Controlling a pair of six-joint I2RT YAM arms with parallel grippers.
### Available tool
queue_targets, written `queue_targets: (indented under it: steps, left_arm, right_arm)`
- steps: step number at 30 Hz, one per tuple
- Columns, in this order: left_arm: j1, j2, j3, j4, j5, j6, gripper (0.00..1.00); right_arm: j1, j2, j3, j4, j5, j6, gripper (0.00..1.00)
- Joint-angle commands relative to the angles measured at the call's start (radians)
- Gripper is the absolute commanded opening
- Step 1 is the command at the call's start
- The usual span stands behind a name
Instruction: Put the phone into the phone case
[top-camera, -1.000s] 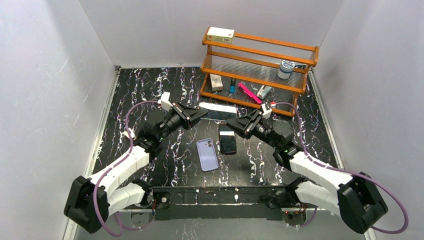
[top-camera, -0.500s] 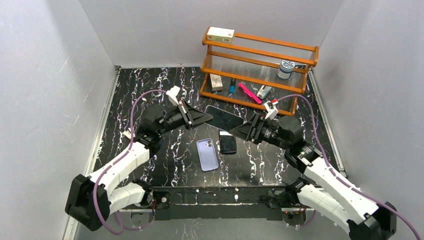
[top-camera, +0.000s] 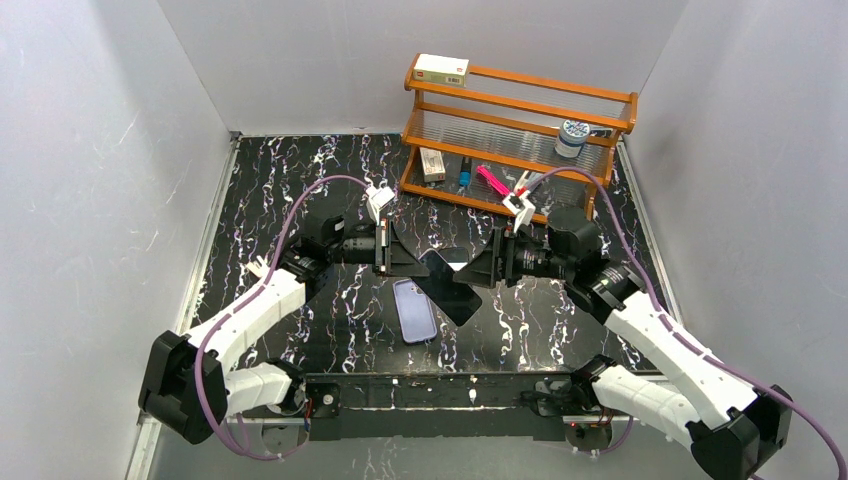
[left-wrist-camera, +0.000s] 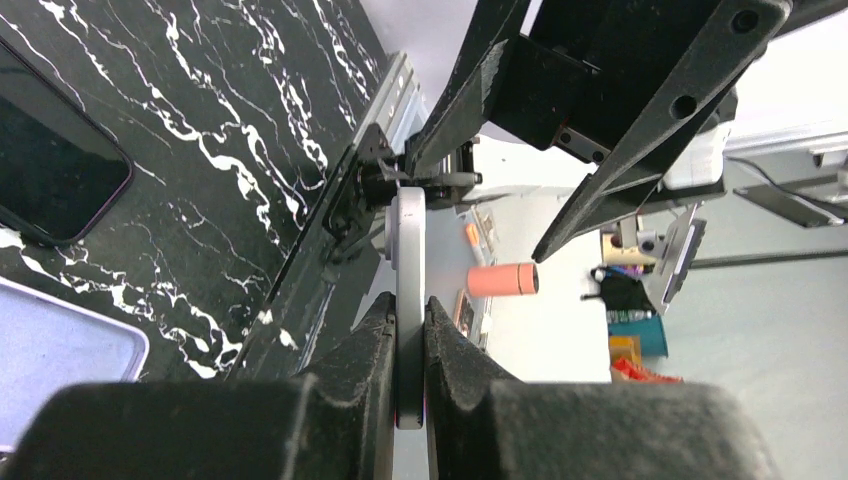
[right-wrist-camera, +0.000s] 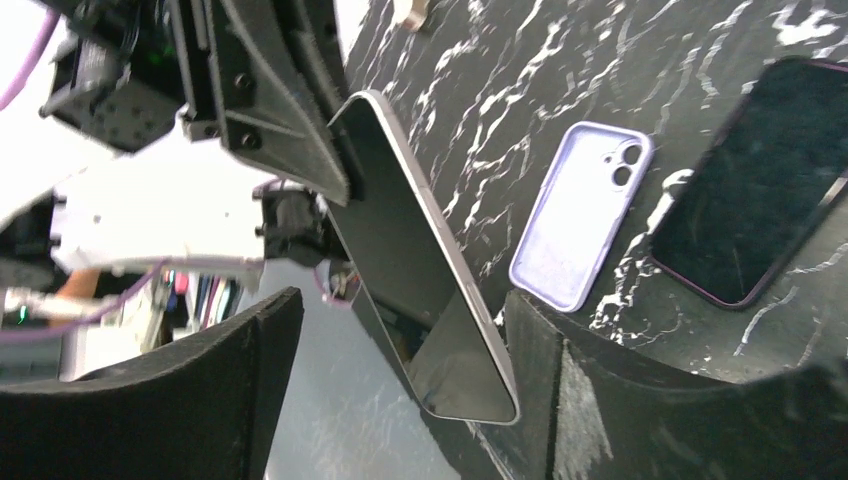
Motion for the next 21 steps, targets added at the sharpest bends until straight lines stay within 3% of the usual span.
queue_targets:
  steps: [1,9,18,21]
  left_arm:
    - [0.005,-0.001,0.060,-0.054,0.120,0.083,0.01]
    - [0.005,0.001,0.025,0.033,0.133,0.027,0.01]
    - [0.005,0.001,0.030,-0.019,0.152,0.071,0.00]
    - [0.004,0.005,0.035,-0.023,0.155,0.076,0.00]
  right_arm:
    - [0.001,0.036,0.026,0.066,-0.214,-0.047,0.73]
    - [0.001,0.085,-0.044,0.150,-0.301,-0.025,0.70]
    - [0.002,0.091,-0.039,0.117,-0.194,-0.052,0.77]
    - [0.001,0.106,-0.049,0.129,-0.239,-0.054,0.70]
